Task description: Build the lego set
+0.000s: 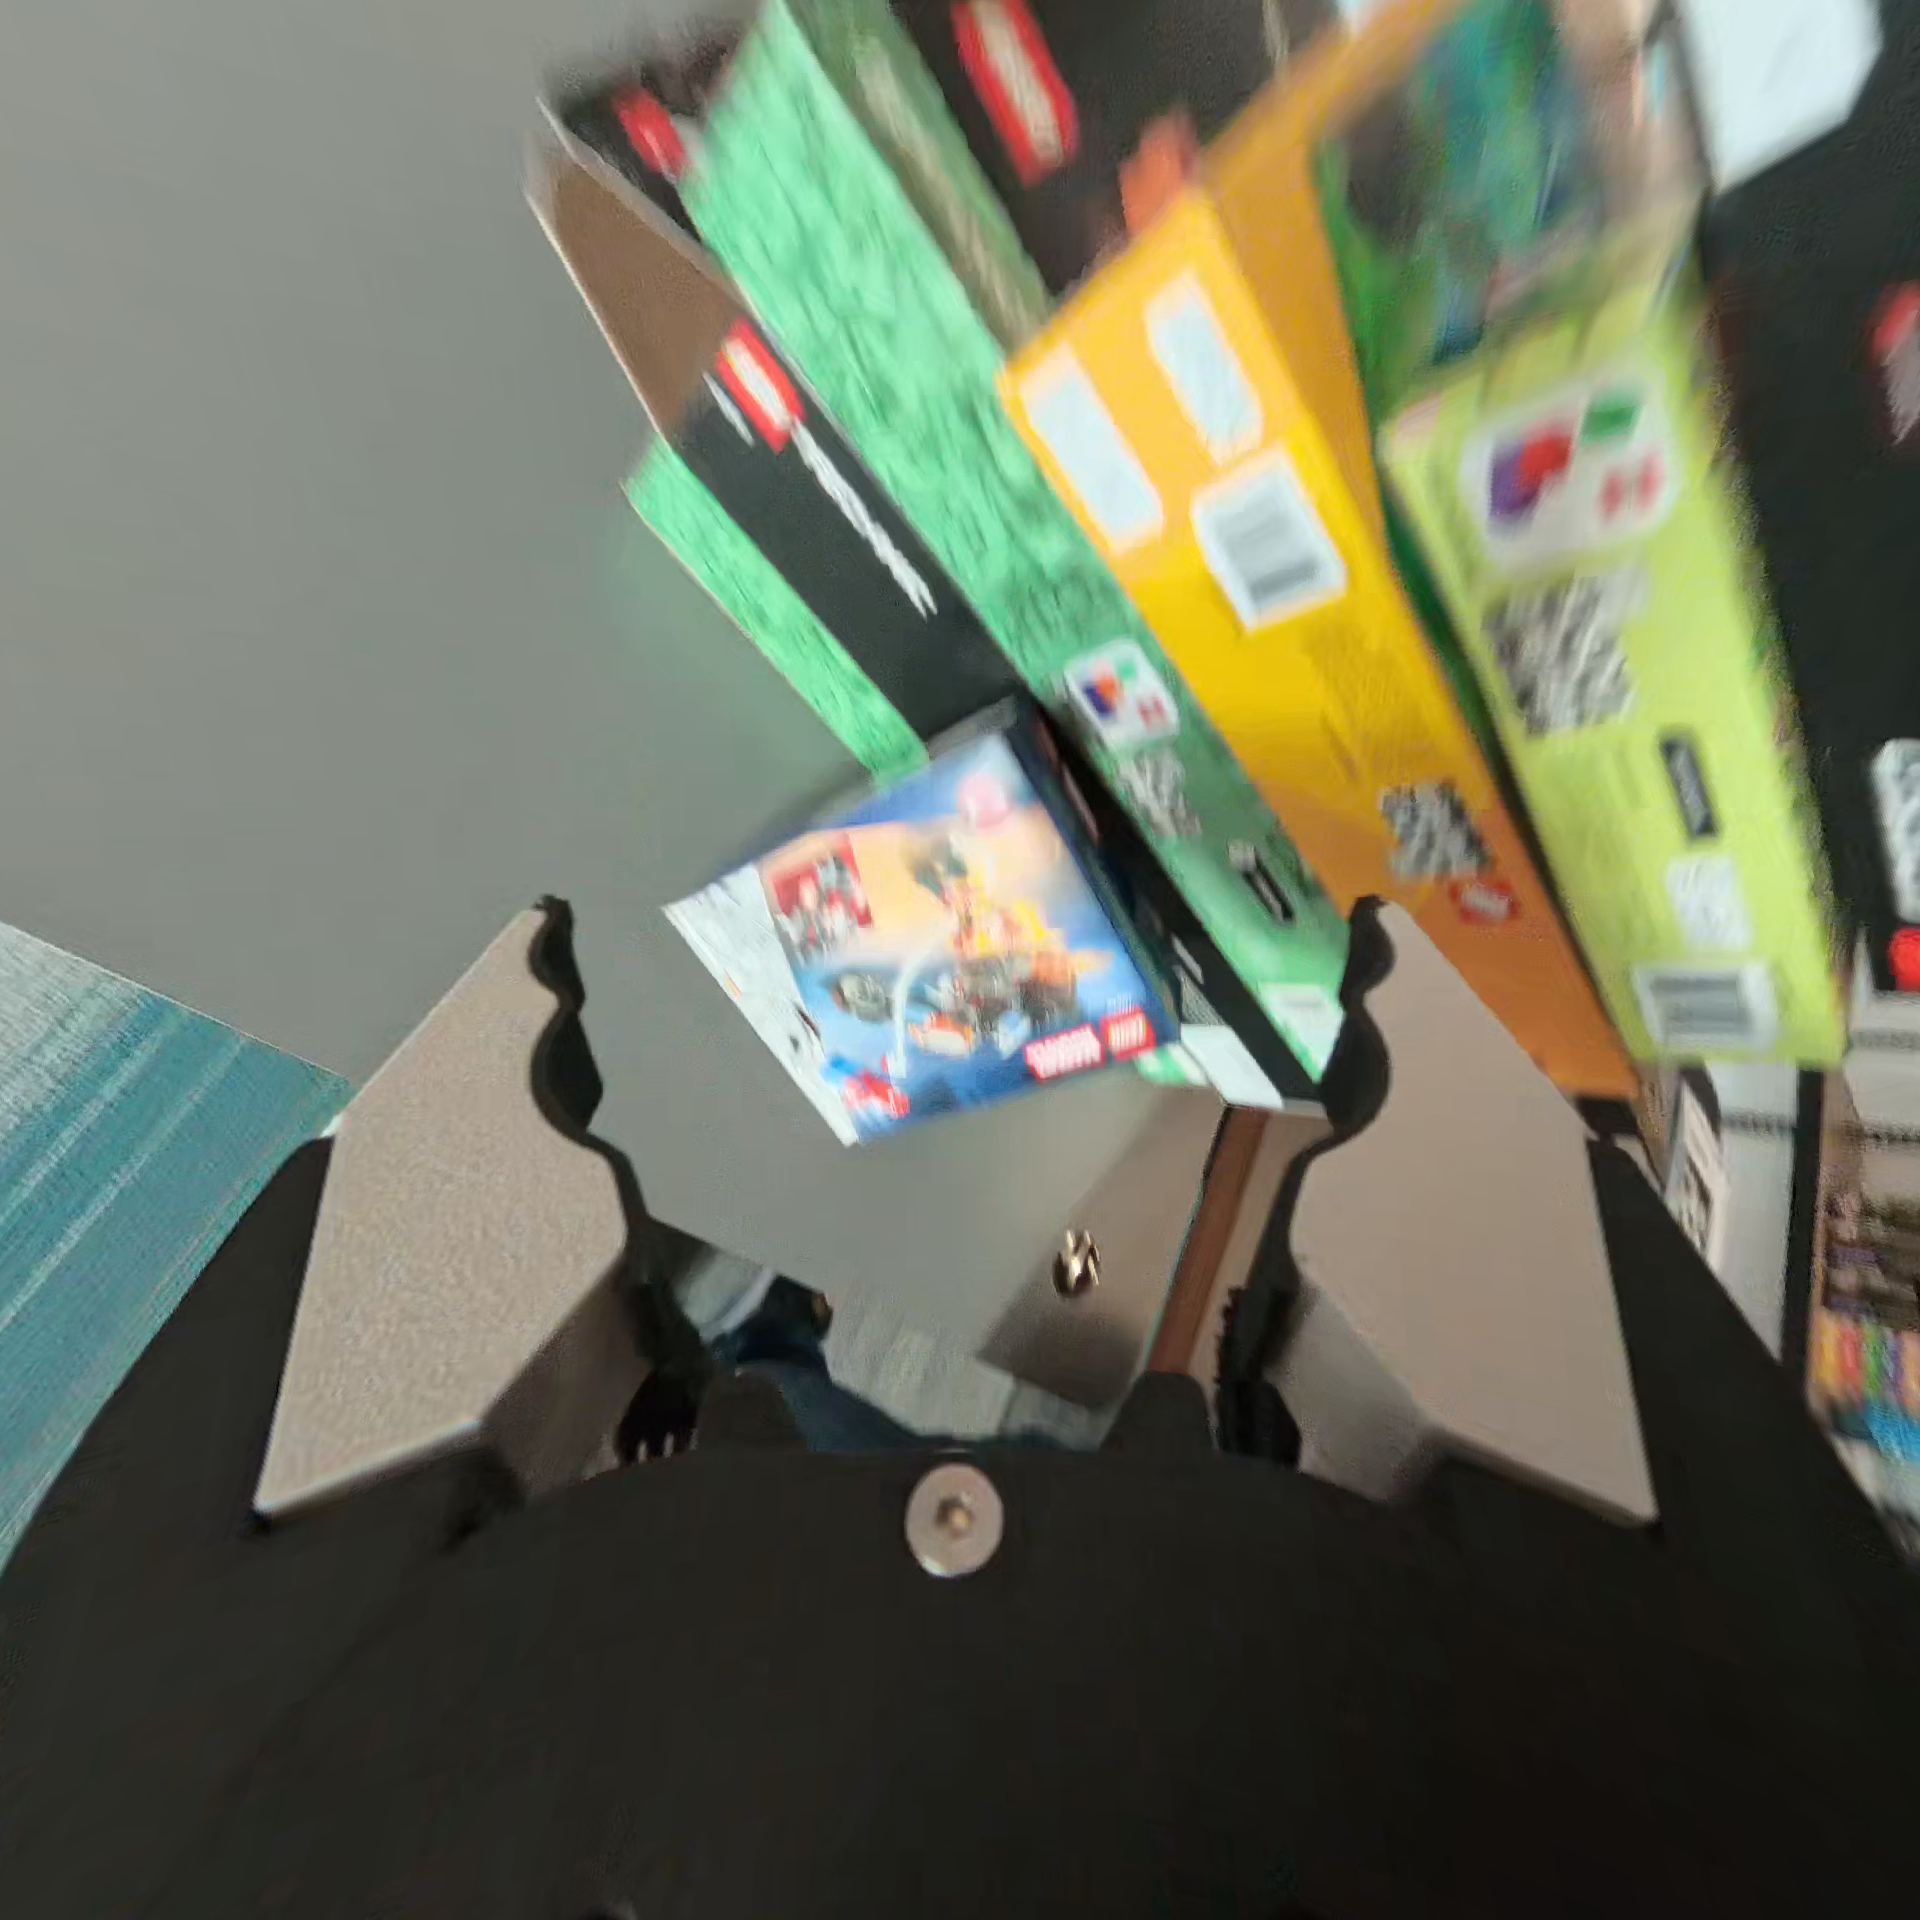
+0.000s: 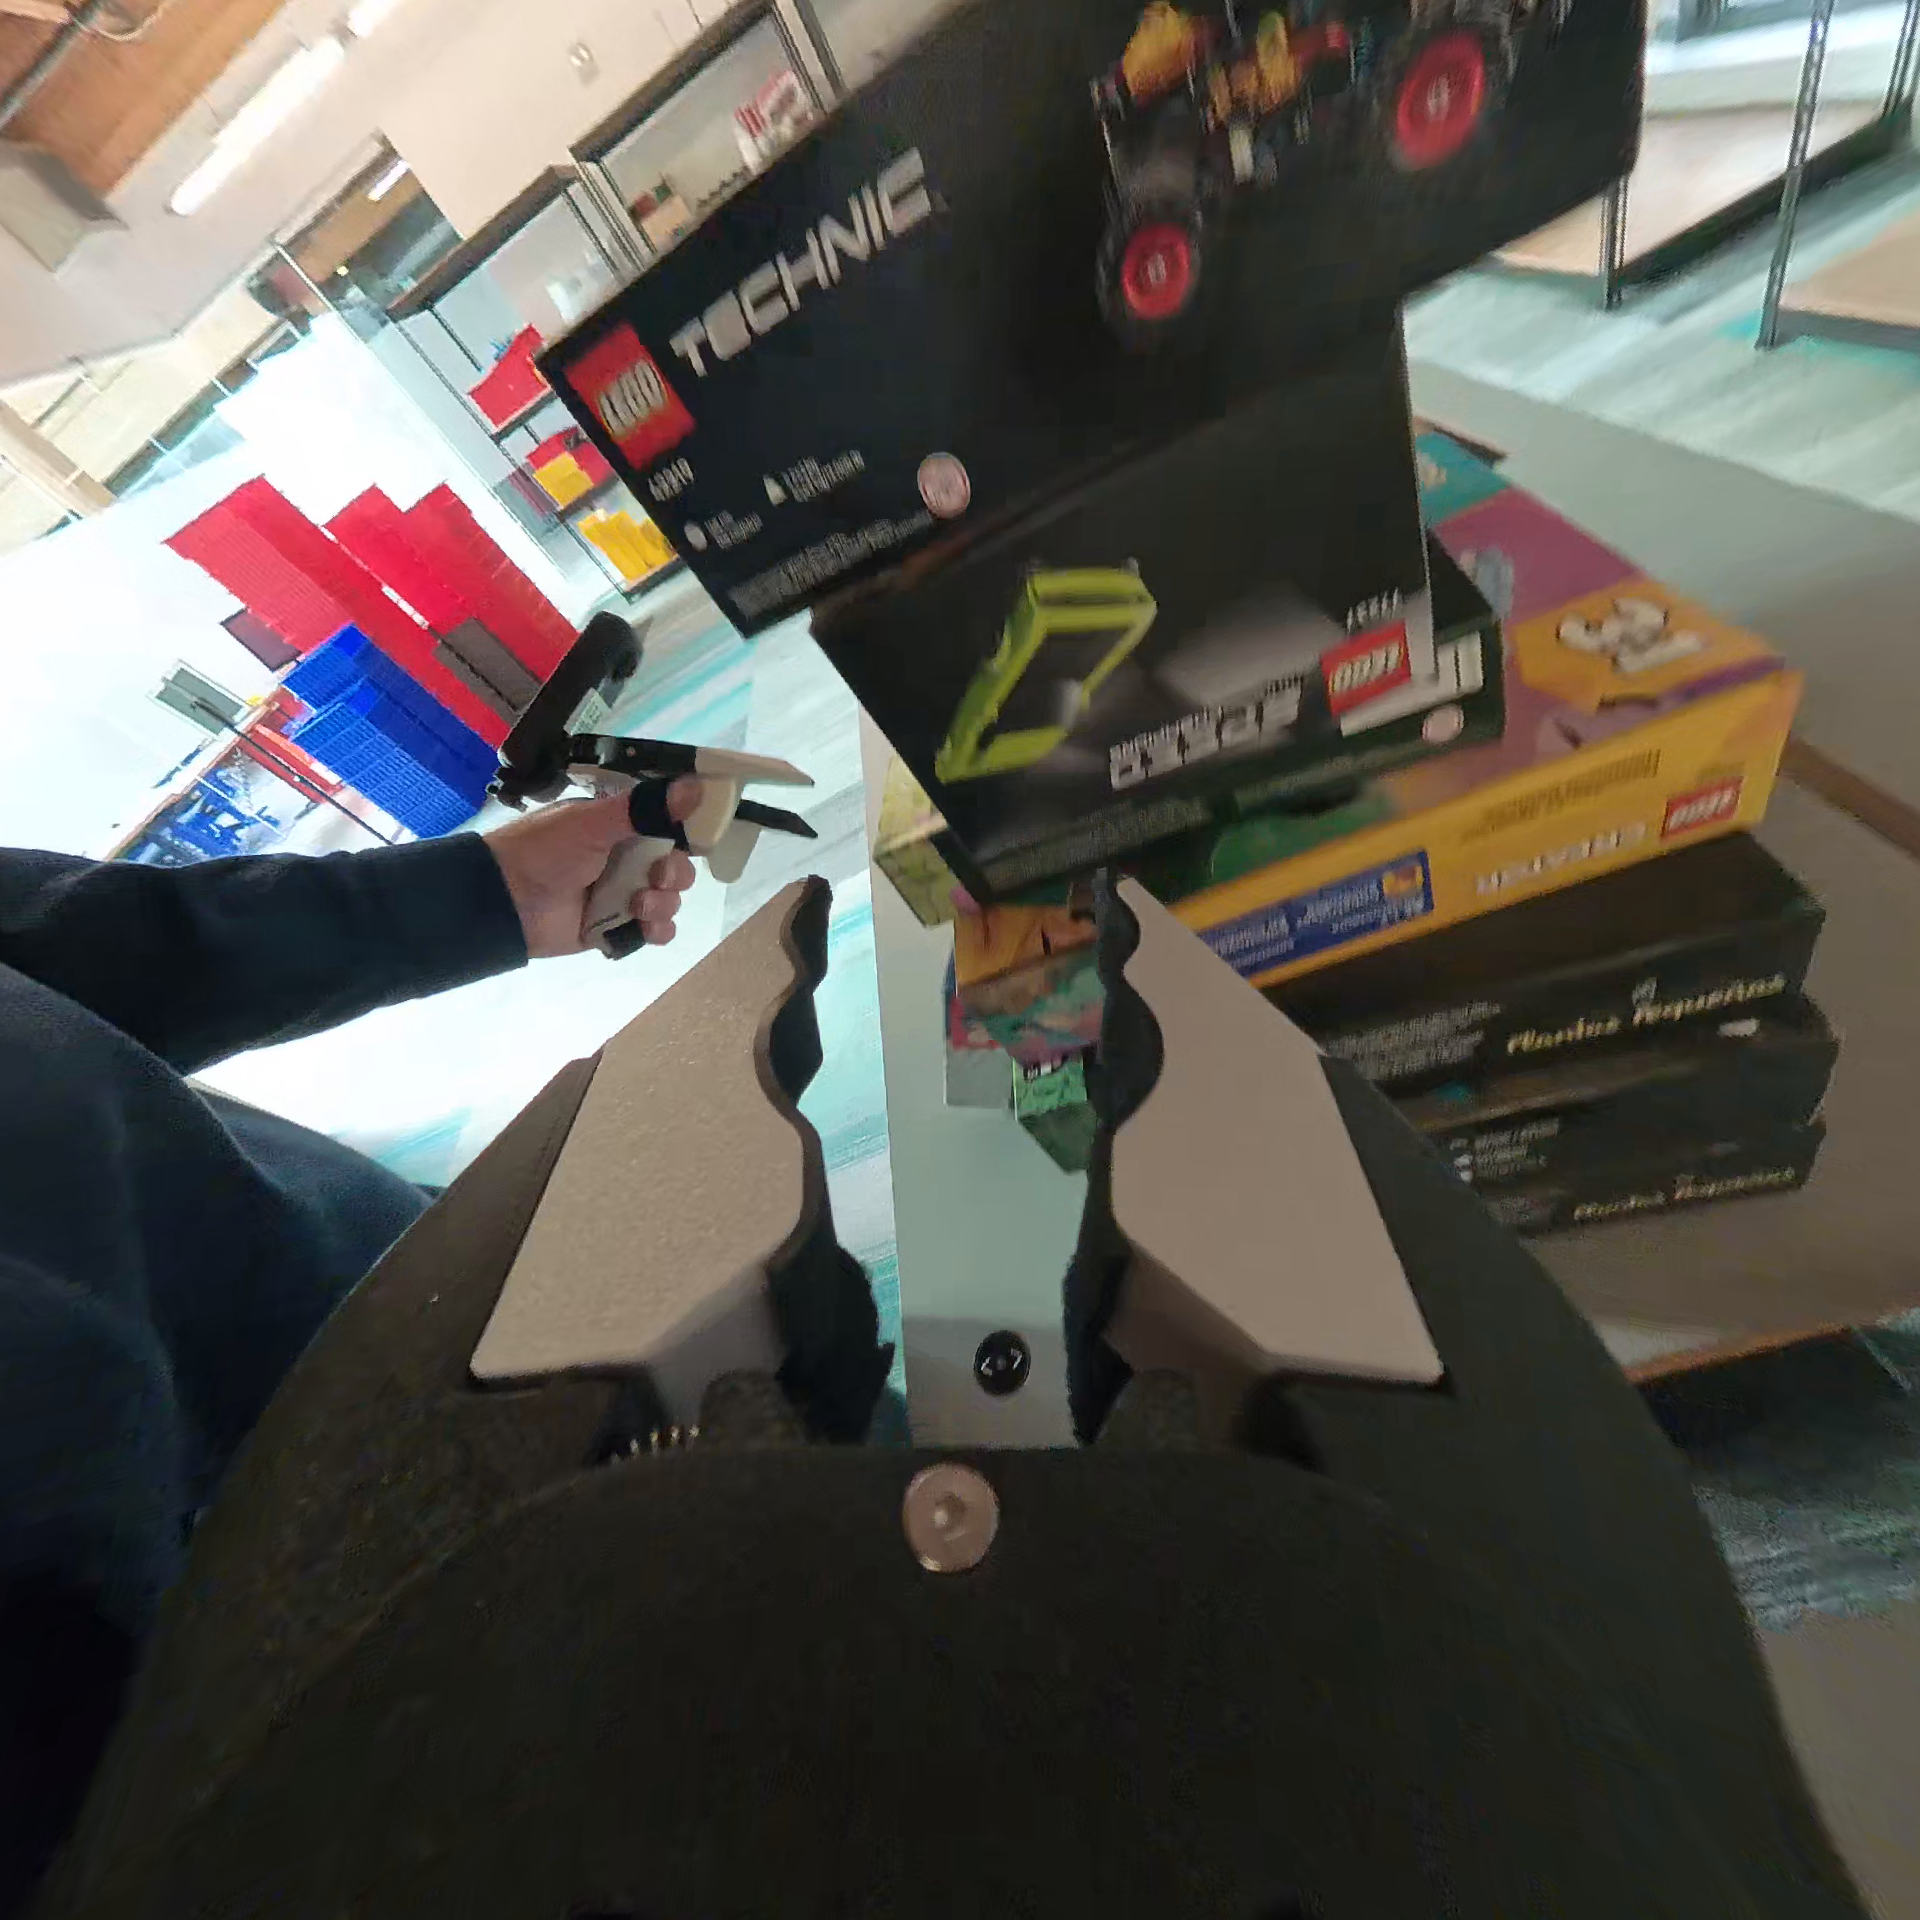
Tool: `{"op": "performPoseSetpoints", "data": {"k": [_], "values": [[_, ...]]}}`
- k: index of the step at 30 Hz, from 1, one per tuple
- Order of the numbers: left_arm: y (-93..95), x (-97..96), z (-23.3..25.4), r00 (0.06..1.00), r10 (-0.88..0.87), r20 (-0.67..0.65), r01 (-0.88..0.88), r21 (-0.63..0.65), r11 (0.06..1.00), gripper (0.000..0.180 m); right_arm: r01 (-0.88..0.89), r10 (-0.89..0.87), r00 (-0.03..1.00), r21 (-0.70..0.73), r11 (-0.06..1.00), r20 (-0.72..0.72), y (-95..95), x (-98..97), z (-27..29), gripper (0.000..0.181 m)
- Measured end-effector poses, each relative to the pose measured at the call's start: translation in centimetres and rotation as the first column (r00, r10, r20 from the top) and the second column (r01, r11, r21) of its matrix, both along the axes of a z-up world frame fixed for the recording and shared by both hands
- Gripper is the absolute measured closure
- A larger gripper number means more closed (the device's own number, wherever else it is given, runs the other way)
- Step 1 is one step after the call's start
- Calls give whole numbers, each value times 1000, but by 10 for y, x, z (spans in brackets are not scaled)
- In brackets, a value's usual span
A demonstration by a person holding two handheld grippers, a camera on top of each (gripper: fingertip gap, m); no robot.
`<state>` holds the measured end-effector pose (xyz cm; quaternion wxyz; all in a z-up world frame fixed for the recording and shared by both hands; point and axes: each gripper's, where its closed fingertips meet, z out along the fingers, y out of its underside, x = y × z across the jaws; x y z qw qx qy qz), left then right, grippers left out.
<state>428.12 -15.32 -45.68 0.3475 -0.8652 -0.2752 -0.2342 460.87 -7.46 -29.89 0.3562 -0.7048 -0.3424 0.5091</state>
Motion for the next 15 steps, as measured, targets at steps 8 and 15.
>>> {"op": "performPoseSetpoints", "data": {"k": [8,15], "values": [[34,108,-68,963,-233,139,253,-157,955,50,31,-29,999,-55,998,41,-1,7,-26,130],[31,106,-113,952,-159,260,222,-232,947,44,166,-159,982,-64,984,100,10,57,-40,131]]}}
